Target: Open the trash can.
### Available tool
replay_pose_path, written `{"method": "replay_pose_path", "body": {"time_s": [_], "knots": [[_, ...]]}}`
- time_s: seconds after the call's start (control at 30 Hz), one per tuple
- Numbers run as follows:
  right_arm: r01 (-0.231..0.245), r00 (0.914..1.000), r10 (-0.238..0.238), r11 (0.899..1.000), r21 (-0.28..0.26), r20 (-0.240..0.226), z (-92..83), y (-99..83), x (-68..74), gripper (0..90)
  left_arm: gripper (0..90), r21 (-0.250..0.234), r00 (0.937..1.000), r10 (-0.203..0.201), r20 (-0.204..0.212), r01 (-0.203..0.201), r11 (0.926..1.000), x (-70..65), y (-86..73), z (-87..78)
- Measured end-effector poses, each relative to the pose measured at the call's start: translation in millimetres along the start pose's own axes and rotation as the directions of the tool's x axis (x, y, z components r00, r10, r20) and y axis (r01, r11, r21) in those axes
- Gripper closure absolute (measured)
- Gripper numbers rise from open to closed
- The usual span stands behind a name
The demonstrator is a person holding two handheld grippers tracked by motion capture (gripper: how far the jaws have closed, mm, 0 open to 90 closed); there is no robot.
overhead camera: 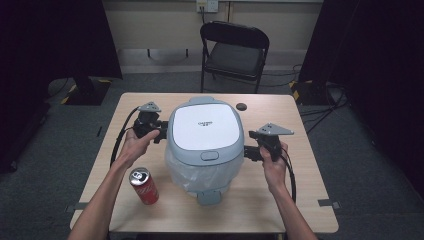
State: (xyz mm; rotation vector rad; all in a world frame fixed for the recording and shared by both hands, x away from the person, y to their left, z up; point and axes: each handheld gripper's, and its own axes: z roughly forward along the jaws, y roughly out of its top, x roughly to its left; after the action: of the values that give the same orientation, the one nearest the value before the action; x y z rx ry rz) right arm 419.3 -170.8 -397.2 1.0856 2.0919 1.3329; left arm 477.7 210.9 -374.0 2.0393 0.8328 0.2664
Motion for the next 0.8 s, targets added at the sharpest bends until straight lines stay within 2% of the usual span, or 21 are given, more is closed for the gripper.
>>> {"method": "replay_pose_path", "body": {"time_s": [0.07, 0.1, 0.13, 0.2, 0.3, 0.33, 0.37, 0.43, 0.5, 0.6, 0.8], "knots": [[-0.012, 0.9999, 0.012, 1.0, -0.001, -0.004, -0.6, -1.1, -0.8, 28.9, 53.7, -0.005, 1.0, -0.005, 0.006, 0.005, 1.0, 1.7, -1.0, 0.1], [-0.015, 0.9999, 0.015, 1.0, 0.001, -0.008, -1.3, -1.7, -0.8, 29.2, 55.1, -0.006, 0.9994, -0.033, 0.011, 0.034, 0.9994, -0.2, 0.4, 1.4], [-0.015, 0.9999, 0.015, 1.0, 0.001, -0.008, -1.3, -1.7, -0.8, 29.2, 57.0, -0.006, 0.9994, -0.033, 0.011, 0.034, 0.9994, -0.2, 0.4, 1.4], [-0.021, 0.9998, 0.021, 1.0, -0.006, -0.001, -1.9, -3.2, -1.0, 30.3, 57.5, 0.003, 1.0, -0.002, -0.009, 0.002, 1.0, -2.7, 4.0, 2.0], [-0.028, 0.9996, 0.028, 1.0, -0.006, -0.008, -3.0, -5.8, -2.3, 27.9, 56.5, 0.012, 0.9999, 0.005, -0.009, -0.005, 0.9999, -2.3, 6.6, 2.1], [-0.024, 0.9997, 0.024, 1.0, 0.003, -0.01, -3.1, -6.8, -3.1, 26.9, 55.3, 0.007, 1.0, 0.002, -0.008, -0.001, 1.0, -1.6, 6.7, 1.9], [-0.034, 0.9994, 0.034, 0.999, 0.001, -0.007, -3.7, -8.2, -4.1, 26.6, 51.9, -0.02, 0.9997, -0.016, -0.018, 0.016, 0.9997, 0.9, 5.2, 1.8], [-0.035, 0.9994, 0.035, 0.999, 0.001, -0.004, -4.3, -8.7, -4.4, 26.6, 43.7, -0.02, 0.9994, -0.023, -0.026, 0.023, 0.9995, 2.5, 4.8, 1.0], [-0.039, 0.9992, 0.039, 0.999, -0.001, -0.005, -6.6, -10.3, -4.7, 26.5, 40.7, -0.012, 0.9988, -0.035, -0.034, 0.035, 0.9993, 6.3, 2.4, -0.9], [-0.042, 0.9991, 0.042, 0.999, -0.005, -0.006, -12.5, -15.3, -6.9, 24.5, 39.2, -0.033, 0.9955, -0.084, -0.043, 0.083, 0.996, 14.5, -4.2, -9.6], [-0.08, 0.9965, 0.081, 0.997, 0.013, -0.02, -18.1, -27.4, -15.9, 24.5, 34.3, -0.073, 0.9902, -0.105, -0.092, 0.099, 0.9924, 26.1, -15.4, -34.8]]}}
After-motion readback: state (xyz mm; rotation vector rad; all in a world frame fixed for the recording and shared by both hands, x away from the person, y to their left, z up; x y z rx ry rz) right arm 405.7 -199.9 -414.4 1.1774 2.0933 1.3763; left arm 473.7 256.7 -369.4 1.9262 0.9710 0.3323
